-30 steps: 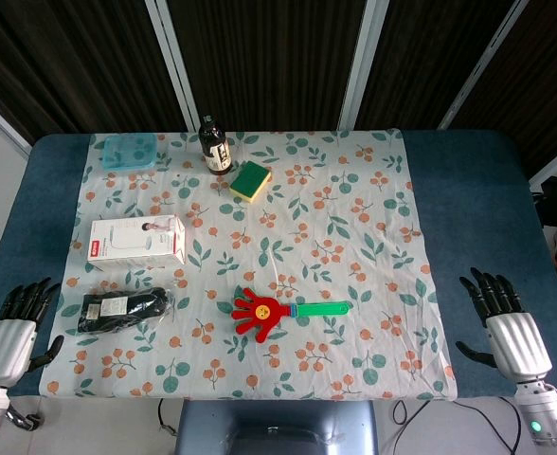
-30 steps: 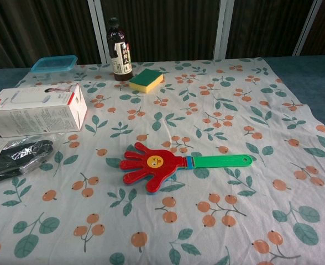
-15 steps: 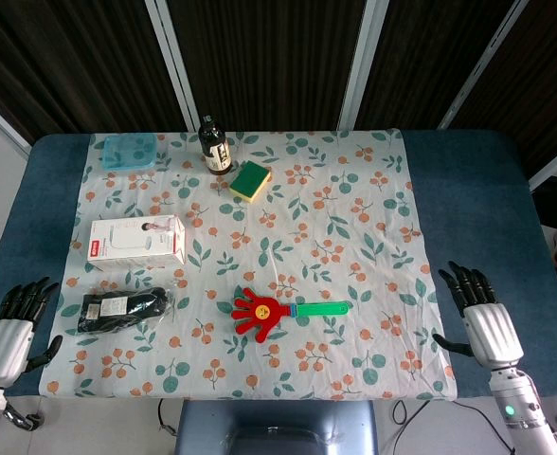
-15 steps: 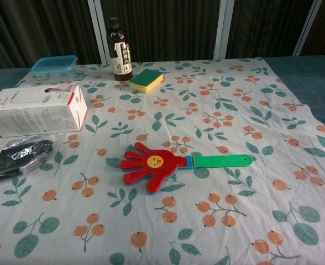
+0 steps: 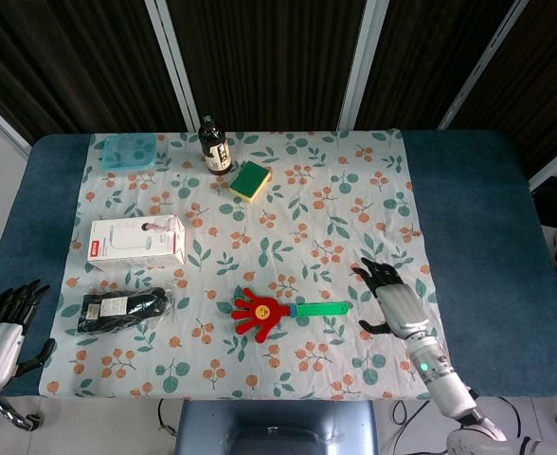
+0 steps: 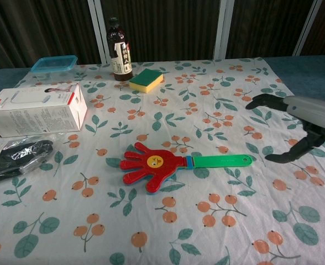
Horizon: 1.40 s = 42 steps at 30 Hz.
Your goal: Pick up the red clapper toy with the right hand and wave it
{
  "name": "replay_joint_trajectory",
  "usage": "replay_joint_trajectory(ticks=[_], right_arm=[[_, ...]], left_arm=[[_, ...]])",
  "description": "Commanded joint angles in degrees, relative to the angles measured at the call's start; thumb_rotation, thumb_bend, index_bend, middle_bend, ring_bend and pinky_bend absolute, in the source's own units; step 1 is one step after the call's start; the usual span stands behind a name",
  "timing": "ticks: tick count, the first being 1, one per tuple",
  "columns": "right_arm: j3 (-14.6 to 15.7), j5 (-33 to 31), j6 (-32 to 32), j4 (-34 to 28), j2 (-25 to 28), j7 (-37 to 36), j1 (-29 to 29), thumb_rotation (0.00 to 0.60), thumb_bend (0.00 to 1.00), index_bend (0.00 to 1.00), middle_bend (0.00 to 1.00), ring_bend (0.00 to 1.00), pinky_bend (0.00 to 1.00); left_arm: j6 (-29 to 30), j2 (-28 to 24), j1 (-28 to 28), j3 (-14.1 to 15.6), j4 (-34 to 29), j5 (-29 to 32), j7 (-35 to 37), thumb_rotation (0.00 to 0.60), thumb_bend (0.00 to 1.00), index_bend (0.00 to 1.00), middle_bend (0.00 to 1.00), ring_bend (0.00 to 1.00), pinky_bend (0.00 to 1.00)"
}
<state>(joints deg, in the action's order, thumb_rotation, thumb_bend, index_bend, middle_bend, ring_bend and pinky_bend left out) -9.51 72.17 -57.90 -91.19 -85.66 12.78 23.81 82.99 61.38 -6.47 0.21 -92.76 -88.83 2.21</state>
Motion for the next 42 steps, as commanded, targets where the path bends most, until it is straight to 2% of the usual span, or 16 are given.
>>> replay_joint_trajectory(ticks=[1, 5, 12, 28, 42], right_arm=[[-3.2, -6.6, 3.2, 2.8, -7.0, 5.8, 5.4, 0.6, 0.35, 0.31, 0.0, 0.0, 0.0], [-3.6, -9.6, 4.6, 4.1, -9.6, 8.0, 7.8, 0.6, 0.35, 0.36, 0.0, 0.0, 0.0], [-2.8, -12.0, 5.0, 3.4, -10.4, 8.8, 9.3, 0.6, 0.35, 0.42, 0.0, 0.0, 0.0], [-0.5, -10.4, 2.6, 8.1, -14.9, 6.9, 10.4, 0.6, 0.41, 0.52, 0.03, 0.0, 0.0], [0.3, -10.2, 2.0, 10.1, -16.8, 6.4, 10.9, 0.6, 0.42, 0.55, 0.04, 0.0, 0.0]], left_arm=[[-0.2, -0.1, -0.1, 0.1, 0.1, 0.0, 0.3, 0.6, 0.37, 0.0, 0.0, 0.0, 0.03], [-0.3, -0.2, -0.1, 0.1, 0.1, -0.1, 0.4, 0.6, 0.36, 0.0, 0.0, 0.0, 0.03], [-0.4, -0.4, -0.1, 0.2, 0.0, -0.2, 0.7, 0.6, 0.37, 0.0, 0.0, 0.0, 0.03], [1.0, -0.6, 0.4, 0.3, 0.3, -1.2, 1.7, 0.6, 0.37, 0.0, 0.0, 0.0, 0.03], [2.1, -0.8, 0.9, 0.7, 0.3, -2.1, 2.3, 0.6, 0.38, 0.0, 0.0, 0.0, 0.04]])
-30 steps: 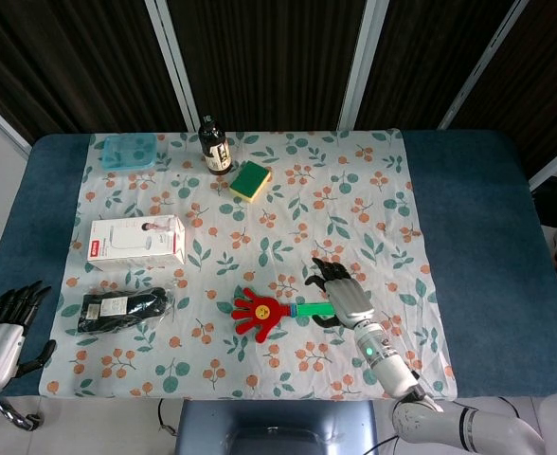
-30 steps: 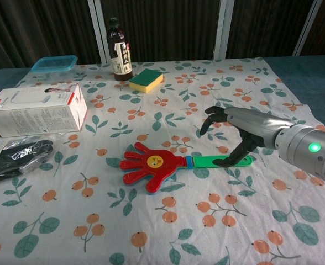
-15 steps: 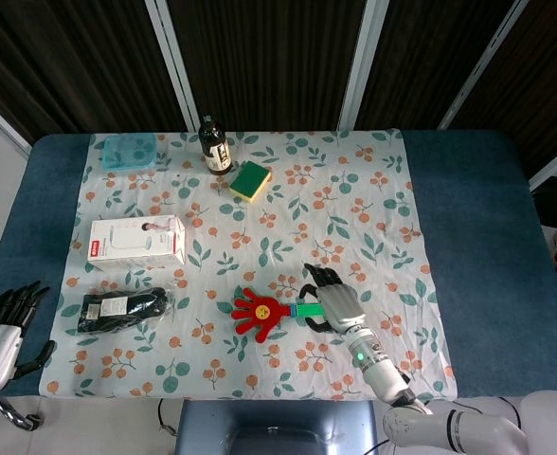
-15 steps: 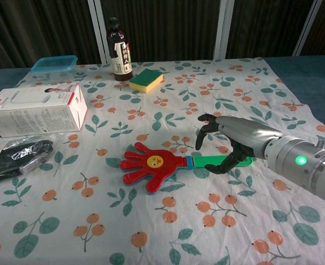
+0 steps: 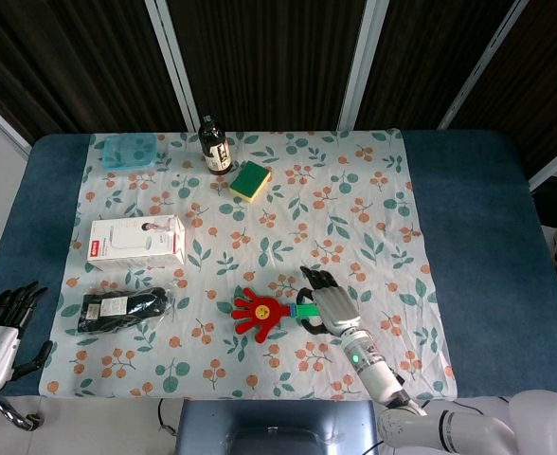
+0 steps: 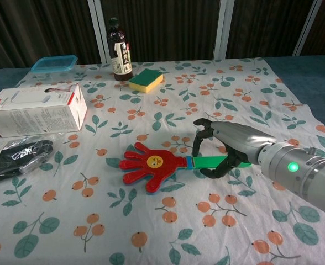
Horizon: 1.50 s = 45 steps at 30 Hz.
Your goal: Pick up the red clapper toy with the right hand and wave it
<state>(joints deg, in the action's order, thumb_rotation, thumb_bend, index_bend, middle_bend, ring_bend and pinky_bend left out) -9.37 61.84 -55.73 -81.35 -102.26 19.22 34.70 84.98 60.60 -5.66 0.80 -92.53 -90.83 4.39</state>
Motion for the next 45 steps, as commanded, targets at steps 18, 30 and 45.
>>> replay_joint_trajectory(ticks=[18, 30, 45], right_arm=[[0.1, -0.3, -0.7, 1.6, -2.0, 0.0, 0.3, 0.6, 0.43, 0.63, 0.12, 0.0, 0.0], [-0.1, 8.6, -7.0, 1.4, -2.1, -9.4, -1.8, 0.6, 0.52, 0.87, 0.57, 0.51, 0.51], [-0.8, 18.6, -1.9, -11.5, 4.9, -61.5, -7.0, 0.6, 0.51, 0.92, 0.73, 0.8, 0.82]], left_arm=[[0.6, -0.5, -0.2, 0.9, 0.9, -2.7, 3.3, 0.6, 0.39, 0.0, 0.0, 0.0, 0.04], [0.8, -0.4, -0.1, 0.9, 1.0, -2.5, 3.0, 0.6, 0.39, 0.0, 0.0, 0.0, 0.04], [0.6, 0.2, -0.3, 0.4, 1.3, -1.7, 2.0, 0.6, 0.39, 0.0, 0.0, 0.0, 0.04]])
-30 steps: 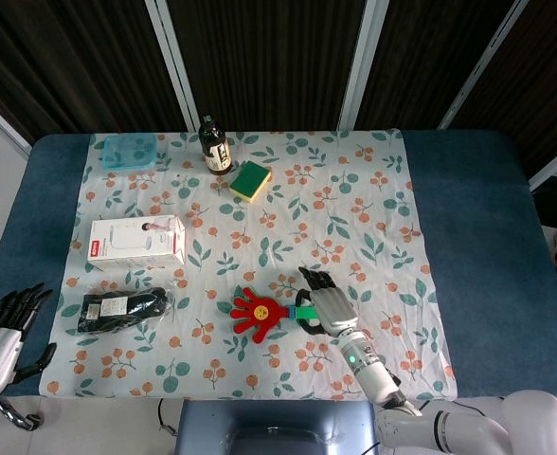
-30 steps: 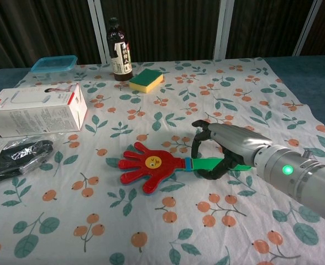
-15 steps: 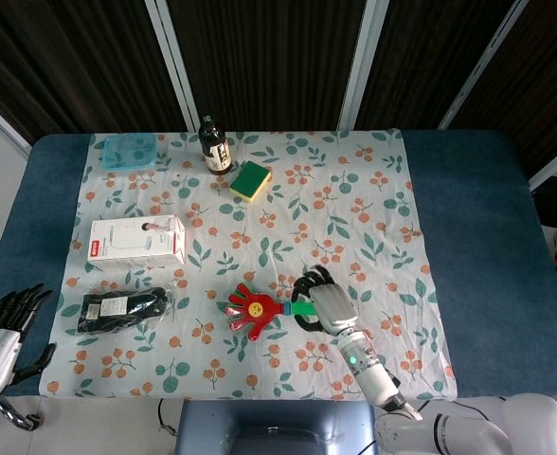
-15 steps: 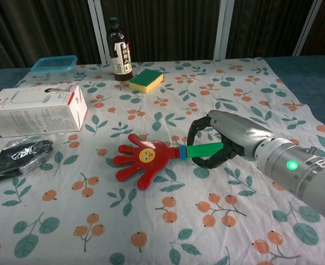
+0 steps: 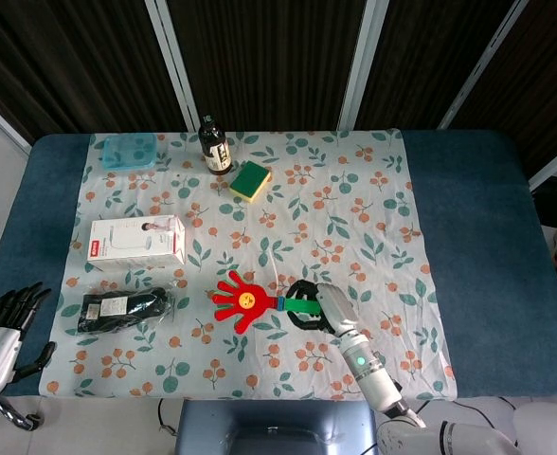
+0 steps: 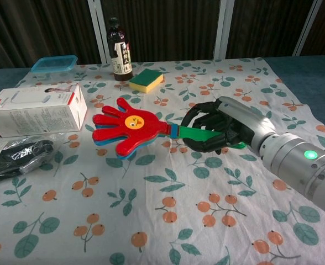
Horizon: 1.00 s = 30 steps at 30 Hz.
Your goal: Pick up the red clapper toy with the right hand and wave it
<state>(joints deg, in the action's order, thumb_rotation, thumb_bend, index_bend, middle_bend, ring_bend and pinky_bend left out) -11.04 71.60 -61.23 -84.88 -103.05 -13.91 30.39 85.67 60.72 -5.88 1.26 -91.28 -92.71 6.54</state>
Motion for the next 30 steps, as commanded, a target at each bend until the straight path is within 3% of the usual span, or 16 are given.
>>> replay_joint_trajectory(ticks=[1, 4, 6, 9, 12, 15, 19, 22, 24, 27, 30], right_arm=[[2.0, 12.9, 2.4, -8.0, 6.8, -33.1, -2.9, 0.6, 0.51, 0.92, 0.73, 0.8, 0.82], [4.1, 22.2, -6.4, -6.3, 7.1, -43.8, -4.4, 0.6, 0.49, 0.91, 0.73, 0.8, 0.82], [4.1, 24.4, -12.0, -6.9, 7.3, -48.3, -5.8, 0.6, 0.49, 0.91, 0.73, 0.8, 0.82], [3.5, 24.9, -17.0, -7.1, 7.1, -48.5, -7.2, 0.6, 0.49, 0.91, 0.73, 0.8, 0.82], [3.4, 25.2, -16.2, -4.3, 6.6, -37.8, -6.5, 0.6, 0.49, 0.9, 0.74, 0.81, 0.82], [2.9, 22.9, -12.8, -1.4, 4.8, -22.0, -5.4, 0.6, 0.49, 0.9, 0.75, 0.83, 0.84], [4.5, 14.5, 2.2, 2.3, 6.0, 3.6, -1.8, 0.6, 0.5, 0.9, 0.75, 0.84, 0.84], [3.6, 5.1, 9.7, -0.8, 8.0, 15.7, -0.1, 0.6, 0.5, 0.9, 0.75, 0.84, 0.84], [2.5, 2.6, 9.4, -5.0, 8.8, 15.8, -0.4, 0.6, 0.51, 0.9, 0.75, 0.84, 0.84], [1.4, 5.5, 6.8, -12.4, 10.6, 8.2, -1.5, 0.6, 0.51, 0.9, 0.75, 0.84, 0.84], [0.8, 14.0, 2.7, -20.1, 13.6, -13.3, -3.1, 0.6, 0.51, 0.9, 0.75, 0.84, 0.84]], left_arm=[[-0.2, 0.1, 0.0, -0.1, 0.1, 0.3, -0.3, 0.6, 0.39, 0.0, 0.0, 0.0, 0.04], [-0.5, 0.3, -0.1, -0.3, 0.0, 0.9, -0.9, 0.6, 0.39, 0.0, 0.0, 0.0, 0.04], [-0.7, 0.4, -0.2, -0.4, 0.0, 1.2, -1.3, 0.6, 0.39, 0.0, 0.0, 0.0, 0.04], [-0.7, 0.5, -0.2, -0.5, -0.1, 1.4, -1.6, 0.6, 0.39, 0.0, 0.0, 0.0, 0.04], [-0.8, 0.5, -0.2, -0.5, -0.1, 1.5, -1.7, 0.6, 0.39, 0.0, 0.0, 0.0, 0.05], [-0.8, 0.5, -0.2, -0.5, -0.2, 1.5, -1.9, 0.6, 0.39, 0.0, 0.0, 0.0, 0.05], [-0.7, 0.5, -0.1, -0.4, -0.4, 1.2, -2.1, 0.6, 0.39, 0.0, 0.0, 0.0, 0.05], [-0.9, 0.5, -0.2, -0.4, -0.4, 1.3, -2.0, 0.6, 0.39, 0.0, 0.0, 0.0, 0.05], [-1.0, 0.5, -0.2, -0.4, -0.4, 1.4, -1.9, 0.6, 0.39, 0.0, 0.0, 0.0, 0.05], [-1.2, 0.4, -0.3, -0.5, -0.4, 1.6, -1.9, 0.6, 0.39, 0.0, 0.0, 0.0, 0.05], [-1.1, 0.5, -0.3, -0.5, -0.4, 1.6, -1.9, 0.6, 0.39, 0.0, 0.0, 0.0, 0.05]])
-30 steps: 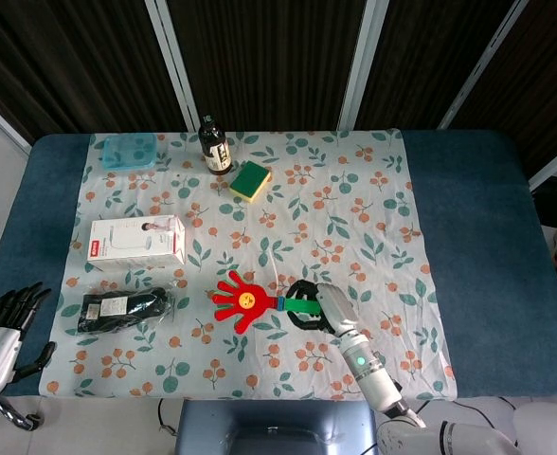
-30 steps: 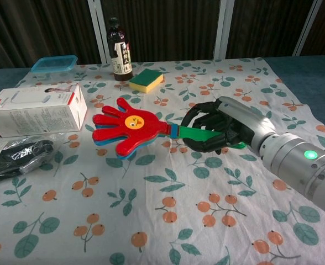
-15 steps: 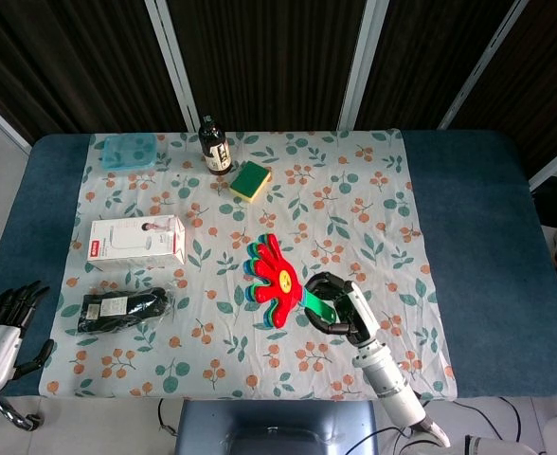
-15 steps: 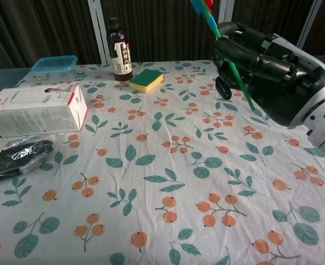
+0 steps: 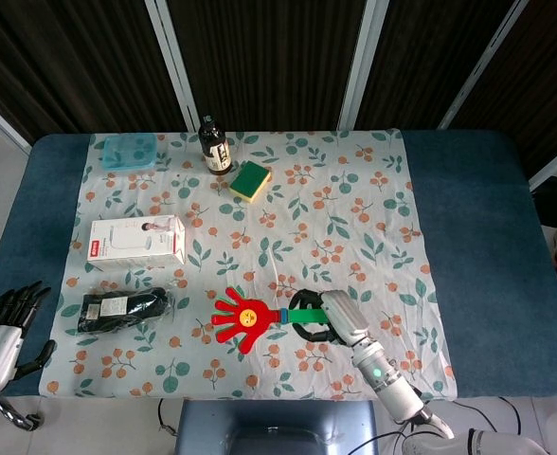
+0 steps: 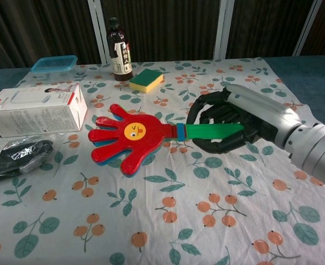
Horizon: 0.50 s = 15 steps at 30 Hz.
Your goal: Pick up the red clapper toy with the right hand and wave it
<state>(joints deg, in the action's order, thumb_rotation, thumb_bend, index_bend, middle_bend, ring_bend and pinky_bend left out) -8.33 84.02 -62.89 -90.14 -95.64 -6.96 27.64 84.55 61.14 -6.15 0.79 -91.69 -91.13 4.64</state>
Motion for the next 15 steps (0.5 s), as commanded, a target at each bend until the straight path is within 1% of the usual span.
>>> replay_joint_trajectory(ticks=[1, 2, 3, 4, 5, 6, 8, 11, 13, 15], right_arm=[[-2.0, 7.8, -0.5, -16.2, 7.5, -31.4, -1.3, 0.6, 0.51, 0.9, 0.75, 0.84, 0.84], [-1.8, 12.3, -5.7, -14.8, 7.7, -37.4, -2.4, 0.6, 0.51, 0.89, 0.75, 0.84, 0.84], [-2.1, 14.8, -11.0, -12.0, 6.8, -39.9, -3.7, 0.6, 0.51, 0.89, 0.75, 0.84, 0.84], [-3.2, 15.1, -17.3, -9.4, 3.8, -40.7, -5.5, 0.6, 0.51, 0.89, 0.75, 0.84, 0.84], [-3.3, 15.4, -20.6, -8.6, 2.4, -42.4, -6.4, 0.6, 0.51, 0.89, 0.75, 0.84, 0.84], [-2.5, 16.0, -22.7, -8.2, 2.3, -45.5, -7.1, 0.6, 0.51, 0.89, 0.75, 0.84, 0.84], [-0.9, 16.5, -24.8, -8.3, 3.7, -51.5, -8.0, 0.6, 0.51, 0.89, 0.75, 0.84, 0.84], [0.2, 14.6, -27.2, -7.9, 3.8, -58.4, -9.3, 0.6, 0.51, 0.89, 0.75, 0.84, 0.83], [1.2, 13.5, -26.4, -7.2, 3.8, -62.4, -9.1, 0.6, 0.51, 0.89, 0.75, 0.84, 0.83], [1.9, 12.1, -23.9, -6.3, 4.0, -64.4, -8.3, 0.6, 0.51, 0.89, 0.75, 0.85, 0.84]], left_arm=[[0.0, 0.1, -0.1, -0.1, -0.1, 0.0, -0.1, 0.6, 0.39, 0.0, 0.0, 0.0, 0.05], [-0.1, 0.2, -0.1, 0.0, -0.1, 0.0, -0.2, 0.6, 0.39, 0.0, 0.0, 0.0, 0.05], [-0.1, 0.2, -0.1, 0.0, -0.1, -0.2, -0.1, 0.6, 0.39, 0.0, 0.0, 0.0, 0.05], [-0.1, 0.1, -0.1, 0.1, -0.1, -0.4, -0.1, 0.6, 0.39, 0.0, 0.0, 0.0, 0.05], [0.0, 0.0, -0.1, 0.2, -0.1, -0.5, 0.0, 0.6, 0.39, 0.0, 0.0, 0.0, 0.05], [0.3, 0.0, 0.0, 0.1, -0.1, -0.5, 0.1, 0.6, 0.38, 0.0, 0.0, 0.0, 0.05], [0.5, 0.1, 0.1, 0.1, 0.0, -0.5, 0.1, 0.6, 0.39, 0.0, 0.0, 0.0, 0.05], [0.3, 0.0, 0.0, 0.2, -0.1, -0.6, 0.4, 0.6, 0.39, 0.0, 0.0, 0.0, 0.05], [0.2, -0.1, 0.0, 0.4, -0.2, -0.9, 0.7, 0.6, 0.38, 0.0, 0.0, 0.0, 0.05], [0.2, -0.1, -0.1, 0.4, -0.2, -1.0, 0.6, 0.6, 0.38, 0.0, 0.0, 0.0, 0.05]])
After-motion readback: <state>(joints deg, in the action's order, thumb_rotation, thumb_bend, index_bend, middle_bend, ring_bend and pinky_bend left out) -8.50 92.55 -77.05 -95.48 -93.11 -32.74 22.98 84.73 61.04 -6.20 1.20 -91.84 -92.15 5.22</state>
